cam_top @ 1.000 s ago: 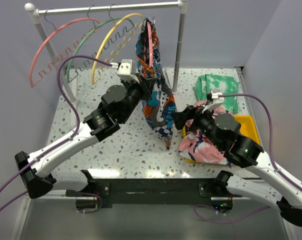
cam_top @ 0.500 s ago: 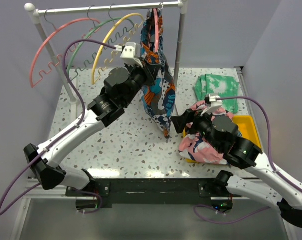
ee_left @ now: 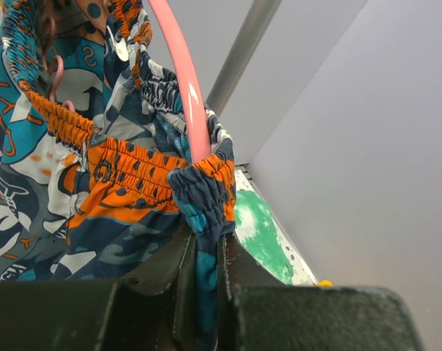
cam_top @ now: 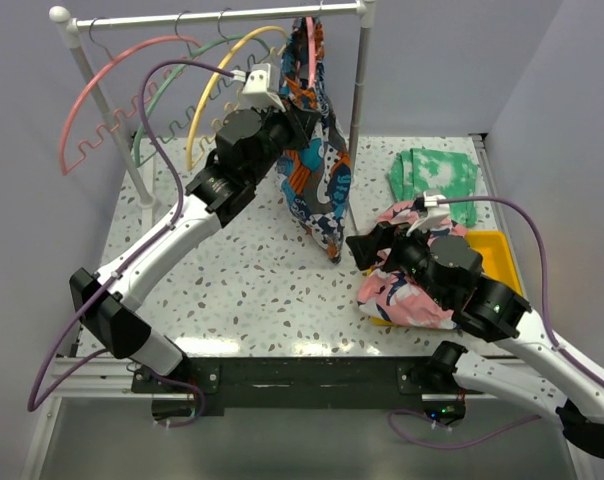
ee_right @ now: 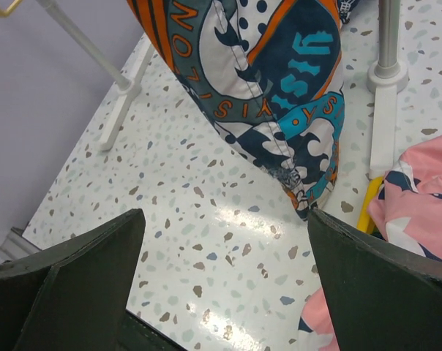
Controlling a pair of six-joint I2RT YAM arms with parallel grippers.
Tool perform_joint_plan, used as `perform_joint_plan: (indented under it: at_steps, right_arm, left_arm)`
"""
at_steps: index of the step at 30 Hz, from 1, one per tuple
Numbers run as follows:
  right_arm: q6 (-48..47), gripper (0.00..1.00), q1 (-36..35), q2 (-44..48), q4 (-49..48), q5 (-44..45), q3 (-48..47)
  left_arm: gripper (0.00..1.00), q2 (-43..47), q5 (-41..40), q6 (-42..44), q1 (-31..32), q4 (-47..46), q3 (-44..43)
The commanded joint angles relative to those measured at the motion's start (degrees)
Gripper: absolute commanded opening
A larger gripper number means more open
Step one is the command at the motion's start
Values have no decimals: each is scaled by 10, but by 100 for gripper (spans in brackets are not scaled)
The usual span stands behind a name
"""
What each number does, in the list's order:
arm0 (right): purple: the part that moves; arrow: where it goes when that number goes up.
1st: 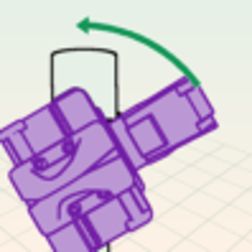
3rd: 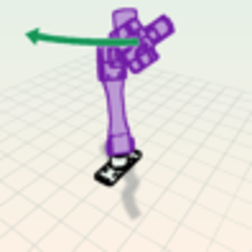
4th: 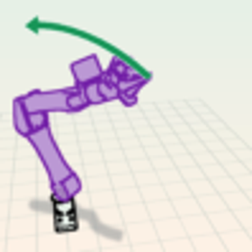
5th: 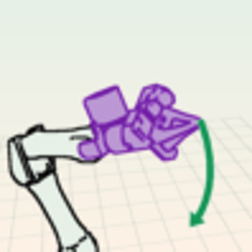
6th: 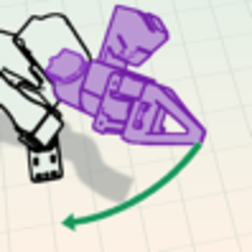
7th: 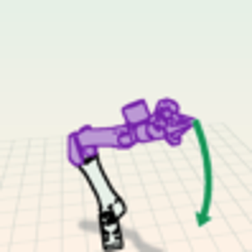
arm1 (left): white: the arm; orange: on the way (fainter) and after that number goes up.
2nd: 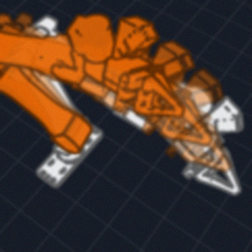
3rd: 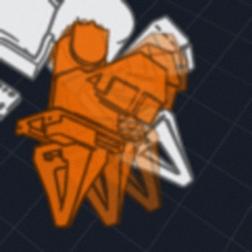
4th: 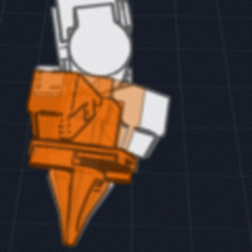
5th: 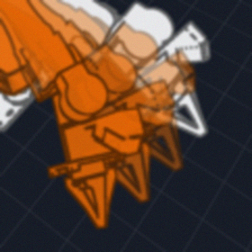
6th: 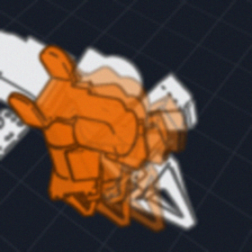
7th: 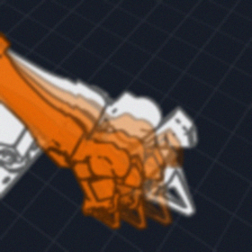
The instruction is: Place the shorts on the hanger
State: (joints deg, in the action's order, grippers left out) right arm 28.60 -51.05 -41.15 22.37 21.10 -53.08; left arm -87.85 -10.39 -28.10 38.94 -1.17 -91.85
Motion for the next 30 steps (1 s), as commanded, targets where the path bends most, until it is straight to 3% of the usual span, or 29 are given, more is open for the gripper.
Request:
perform_joint_plan:
  at_steps: [1, 17, 19, 22, 26, 30]
  right_arm:
    - [10, 97, 0, 9, 7, 7, 2]
    - [23, 98, -1, 13, 14, 6, 11]
    - [24, 98, -1, 12, 12, 7, 12]
    - [25, 98, 0, 11, 14, 9, 13]
    - [21, 99, 0, 6, 21, 22, 12]
    - [24, 99, 0, -1, 33, 44, 15]
  left_arm:
    - [0, -6, 40, -20, -20, -62, -43]
    - [1, 11, 53, -16, -24, -38, -10]
    - [10, 19, 59, -13, -24, -38, -4]
    - [40, 29, 73, -6, -24, -36, 3]
    - [58, 51, 88, 1, -24, -17, 14]
    - [86, 79, 131, 16, -23, 11, 23]
